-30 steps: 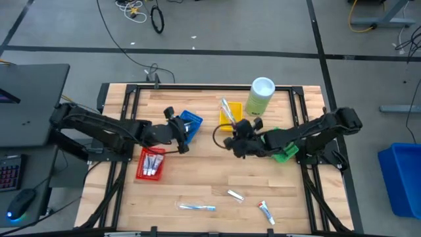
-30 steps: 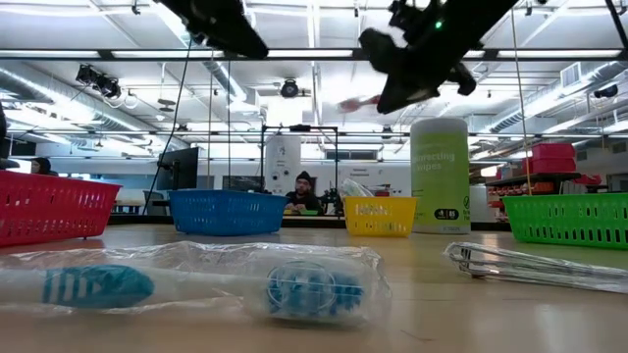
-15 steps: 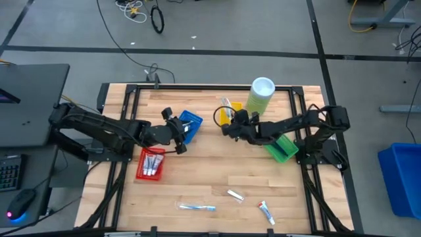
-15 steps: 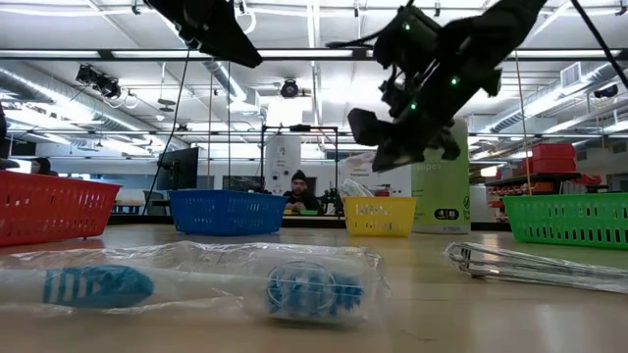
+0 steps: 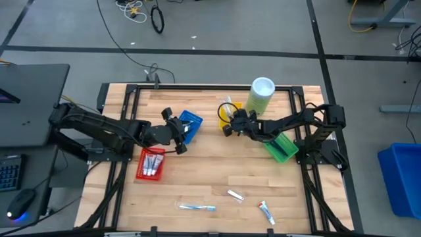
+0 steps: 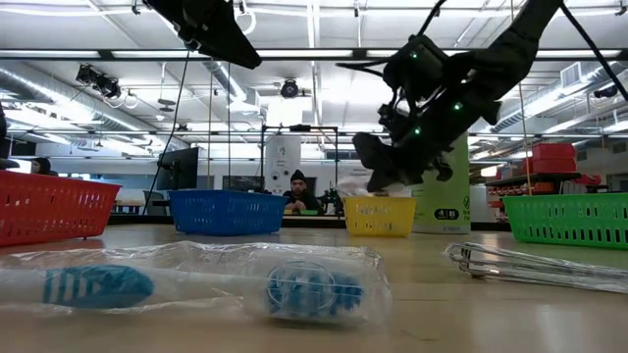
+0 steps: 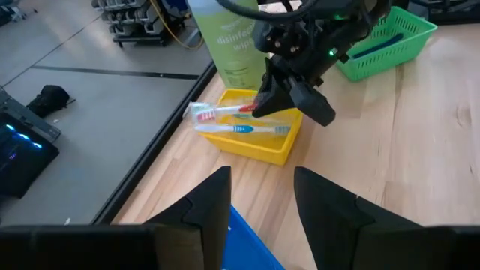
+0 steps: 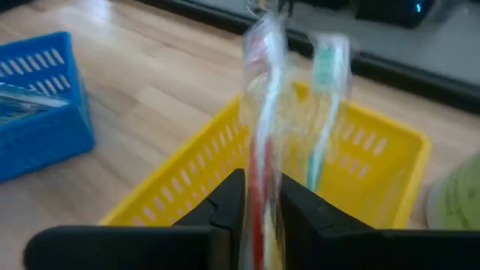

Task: Pick & Place Travel size toiletries
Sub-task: Put the red toothbrush into the yellow basket, then put the white toothpaste into the red basket

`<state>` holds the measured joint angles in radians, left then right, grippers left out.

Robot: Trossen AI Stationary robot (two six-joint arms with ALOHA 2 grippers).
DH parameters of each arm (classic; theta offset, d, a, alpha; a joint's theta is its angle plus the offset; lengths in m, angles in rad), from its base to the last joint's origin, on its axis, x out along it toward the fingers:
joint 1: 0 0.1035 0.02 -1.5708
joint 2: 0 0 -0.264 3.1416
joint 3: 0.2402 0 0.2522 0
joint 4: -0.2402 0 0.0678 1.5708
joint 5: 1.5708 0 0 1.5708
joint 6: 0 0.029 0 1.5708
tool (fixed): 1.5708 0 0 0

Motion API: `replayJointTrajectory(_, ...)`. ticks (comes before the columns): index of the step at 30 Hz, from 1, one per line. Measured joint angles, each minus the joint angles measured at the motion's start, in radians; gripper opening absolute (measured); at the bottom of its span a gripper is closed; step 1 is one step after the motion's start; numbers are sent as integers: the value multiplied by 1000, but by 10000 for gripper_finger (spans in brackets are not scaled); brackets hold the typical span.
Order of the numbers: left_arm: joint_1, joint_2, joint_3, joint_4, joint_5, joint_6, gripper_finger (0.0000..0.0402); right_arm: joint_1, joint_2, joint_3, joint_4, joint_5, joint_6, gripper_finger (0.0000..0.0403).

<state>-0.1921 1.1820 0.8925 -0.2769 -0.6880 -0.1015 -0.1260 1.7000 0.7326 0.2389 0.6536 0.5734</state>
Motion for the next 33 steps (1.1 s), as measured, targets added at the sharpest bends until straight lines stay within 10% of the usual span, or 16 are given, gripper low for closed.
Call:
replayJointTrajectory(15, 0, 0, 0, -1, 0, -9, 155, -25, -8, 0, 117, 22, -137, 203)
replayJointTrajectory(33, 0, 0, 0, -6, 118, 30, 155, 235, -150, 1, 124, -156, -250, 179)
